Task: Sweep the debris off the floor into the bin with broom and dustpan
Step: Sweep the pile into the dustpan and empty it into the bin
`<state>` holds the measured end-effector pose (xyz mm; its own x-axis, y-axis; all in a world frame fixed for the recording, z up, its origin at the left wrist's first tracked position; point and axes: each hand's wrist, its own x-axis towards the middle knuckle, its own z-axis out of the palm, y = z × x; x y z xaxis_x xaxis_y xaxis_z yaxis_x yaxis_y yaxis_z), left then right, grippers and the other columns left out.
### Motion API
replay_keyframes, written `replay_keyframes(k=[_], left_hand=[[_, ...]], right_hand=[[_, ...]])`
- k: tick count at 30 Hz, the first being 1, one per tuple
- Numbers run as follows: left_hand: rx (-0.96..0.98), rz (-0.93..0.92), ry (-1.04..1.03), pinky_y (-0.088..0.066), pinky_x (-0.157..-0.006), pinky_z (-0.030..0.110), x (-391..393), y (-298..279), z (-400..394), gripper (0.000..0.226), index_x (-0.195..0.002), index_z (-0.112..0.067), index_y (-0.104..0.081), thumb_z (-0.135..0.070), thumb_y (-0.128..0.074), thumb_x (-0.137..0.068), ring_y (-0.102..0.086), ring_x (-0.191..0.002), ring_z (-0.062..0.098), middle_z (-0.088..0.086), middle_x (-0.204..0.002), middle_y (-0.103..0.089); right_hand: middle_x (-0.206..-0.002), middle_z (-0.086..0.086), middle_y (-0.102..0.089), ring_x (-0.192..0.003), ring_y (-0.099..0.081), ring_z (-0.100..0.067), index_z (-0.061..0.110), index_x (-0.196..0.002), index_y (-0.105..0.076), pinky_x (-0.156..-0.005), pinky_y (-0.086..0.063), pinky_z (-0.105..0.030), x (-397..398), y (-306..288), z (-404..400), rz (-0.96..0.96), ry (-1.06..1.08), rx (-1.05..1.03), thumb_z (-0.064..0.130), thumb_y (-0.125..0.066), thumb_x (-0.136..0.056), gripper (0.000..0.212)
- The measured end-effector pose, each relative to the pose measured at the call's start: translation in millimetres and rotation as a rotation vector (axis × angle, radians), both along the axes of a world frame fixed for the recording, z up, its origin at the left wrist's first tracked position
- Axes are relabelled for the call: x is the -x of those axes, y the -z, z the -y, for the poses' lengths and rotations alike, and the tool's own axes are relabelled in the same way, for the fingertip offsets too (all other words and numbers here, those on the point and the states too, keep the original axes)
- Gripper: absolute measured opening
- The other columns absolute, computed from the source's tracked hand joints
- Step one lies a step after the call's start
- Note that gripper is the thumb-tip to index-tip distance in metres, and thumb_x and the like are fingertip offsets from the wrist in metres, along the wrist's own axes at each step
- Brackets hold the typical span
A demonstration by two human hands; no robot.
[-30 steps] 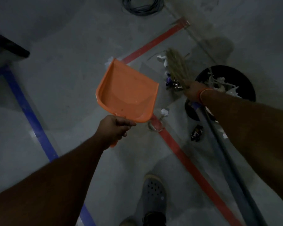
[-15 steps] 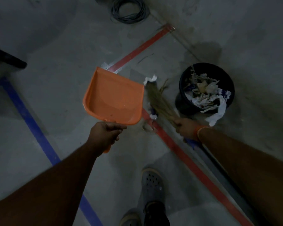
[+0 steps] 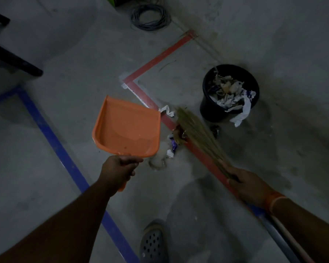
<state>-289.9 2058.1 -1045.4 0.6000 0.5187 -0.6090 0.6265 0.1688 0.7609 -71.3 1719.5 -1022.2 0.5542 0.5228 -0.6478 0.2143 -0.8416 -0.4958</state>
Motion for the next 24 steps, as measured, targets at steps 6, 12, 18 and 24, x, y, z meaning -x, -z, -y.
replay_keyframes(k=[6,12,18,24], left_hand=[[-0.042,-0.020,-0.018,-0.047,-0.054,0.029,34,30,30,0.020,-0.096,-0.016,-0.079,-0.003,-0.064,-0.092,-0.060,-0.059,0.013,0.008,-0.074,-0.072],[0.012,0.050,-0.096,-0.041,-0.047,0.023,59,88,84,0.020,-0.097,-0.011,-0.077,0.002,-0.062,-0.092,-0.054,-0.057,0.014,0.004,-0.064,-0.066],[0.060,0.054,-0.087,-0.036,-0.042,0.020,73,144,106,0.020,-0.102,-0.002,-0.075,0.005,-0.059,-0.093,-0.048,-0.048,0.011,0.008,-0.058,-0.057],[-0.071,0.083,-0.021,-0.039,-0.043,0.022,43,160,79,0.018,-0.100,-0.005,-0.076,0.003,-0.062,-0.092,-0.050,-0.052,0.016,0.014,-0.063,-0.059]], right_hand=[[-0.142,-0.006,-0.052,-0.070,-0.044,0.006,0.036,-0.150,-0.025,-0.084,-0.038,-0.019,-21,31,40,0.136,-0.037,0.002,0.016,-0.055,-0.096,0.066],[-0.146,-0.012,-0.047,-0.101,-0.051,-0.015,0.028,-0.153,-0.022,-0.091,-0.042,-0.026,-24,87,82,0.214,-0.055,0.020,0.012,-0.053,-0.096,0.066],[-0.147,-0.005,-0.047,-0.112,-0.059,-0.018,0.032,-0.152,-0.019,-0.087,-0.038,-0.015,-12,150,101,0.201,-0.156,0.068,0.016,-0.054,-0.095,0.068],[-0.135,0.005,-0.056,-0.091,-0.071,-0.029,0.064,-0.136,-0.020,-0.082,-0.058,-0.037,-10,193,92,0.165,-0.205,-0.040,0.024,-0.052,-0.091,0.068]])
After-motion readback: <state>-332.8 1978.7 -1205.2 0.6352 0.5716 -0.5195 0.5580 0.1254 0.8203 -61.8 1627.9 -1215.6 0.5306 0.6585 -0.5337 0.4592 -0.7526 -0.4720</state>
